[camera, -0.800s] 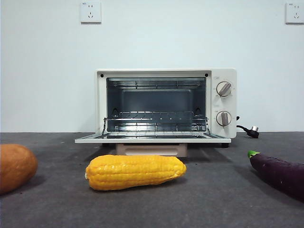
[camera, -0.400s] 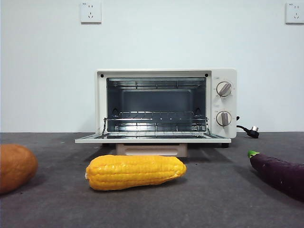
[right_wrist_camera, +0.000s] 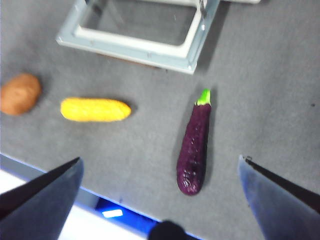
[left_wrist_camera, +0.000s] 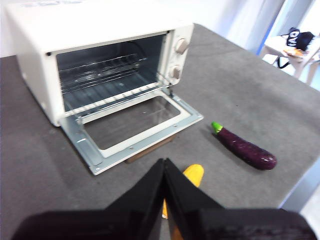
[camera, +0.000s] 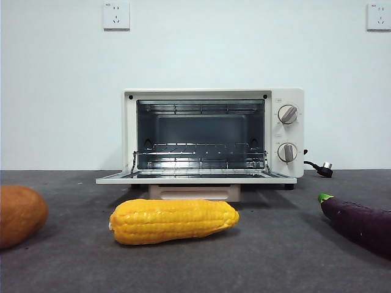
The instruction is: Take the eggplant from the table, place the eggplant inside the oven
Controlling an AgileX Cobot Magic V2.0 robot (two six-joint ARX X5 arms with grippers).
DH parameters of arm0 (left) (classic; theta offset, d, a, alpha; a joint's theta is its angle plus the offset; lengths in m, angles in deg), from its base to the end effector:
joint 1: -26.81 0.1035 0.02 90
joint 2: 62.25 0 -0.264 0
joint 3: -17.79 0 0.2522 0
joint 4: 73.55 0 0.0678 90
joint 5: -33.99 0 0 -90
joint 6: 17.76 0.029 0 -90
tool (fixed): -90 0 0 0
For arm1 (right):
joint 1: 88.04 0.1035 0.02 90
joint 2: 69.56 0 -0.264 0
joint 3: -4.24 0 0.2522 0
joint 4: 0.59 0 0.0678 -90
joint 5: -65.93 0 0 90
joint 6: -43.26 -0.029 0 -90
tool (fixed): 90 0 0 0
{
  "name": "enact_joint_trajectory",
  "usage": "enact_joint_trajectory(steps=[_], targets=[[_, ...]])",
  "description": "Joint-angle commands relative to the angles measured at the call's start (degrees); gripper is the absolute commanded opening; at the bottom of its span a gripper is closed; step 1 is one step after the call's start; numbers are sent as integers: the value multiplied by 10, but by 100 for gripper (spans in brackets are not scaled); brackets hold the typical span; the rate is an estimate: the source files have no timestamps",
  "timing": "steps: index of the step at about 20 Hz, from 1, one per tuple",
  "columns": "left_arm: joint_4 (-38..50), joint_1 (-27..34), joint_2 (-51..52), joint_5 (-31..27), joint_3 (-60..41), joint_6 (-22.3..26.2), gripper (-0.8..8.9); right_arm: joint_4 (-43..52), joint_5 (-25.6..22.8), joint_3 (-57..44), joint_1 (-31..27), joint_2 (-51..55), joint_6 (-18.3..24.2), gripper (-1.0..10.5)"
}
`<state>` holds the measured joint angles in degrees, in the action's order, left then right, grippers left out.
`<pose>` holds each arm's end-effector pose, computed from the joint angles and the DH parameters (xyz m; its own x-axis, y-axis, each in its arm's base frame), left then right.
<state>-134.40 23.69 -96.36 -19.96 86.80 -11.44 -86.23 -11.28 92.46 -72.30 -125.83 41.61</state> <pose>0.0892 -0.0220 0.3559 0.6939 -0.6272 -0.3538 0.6170 0.7712 -0.1570 0.1371 0.0453 0.3791 0.4958 0.3697 -0.7858 -0.3682 0.9090 0.1954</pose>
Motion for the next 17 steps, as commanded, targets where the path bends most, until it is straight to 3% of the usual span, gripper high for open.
enact_joint_trajectory(steps=[1,4,12,17], targets=[[5,0,2,4,-4,-2,-6,-7,-18,-16,14,-23,4,596],[5,0,2,4,-4,-1,-6,11,-19,-53,28,-46,-1,595],[4,0,2,5,-4,1,-6,161,-20,-270,53,-58,-74,595],[0,0,2,5,-4,1,-6,216,-20,-332,53,-84,-87,595]])
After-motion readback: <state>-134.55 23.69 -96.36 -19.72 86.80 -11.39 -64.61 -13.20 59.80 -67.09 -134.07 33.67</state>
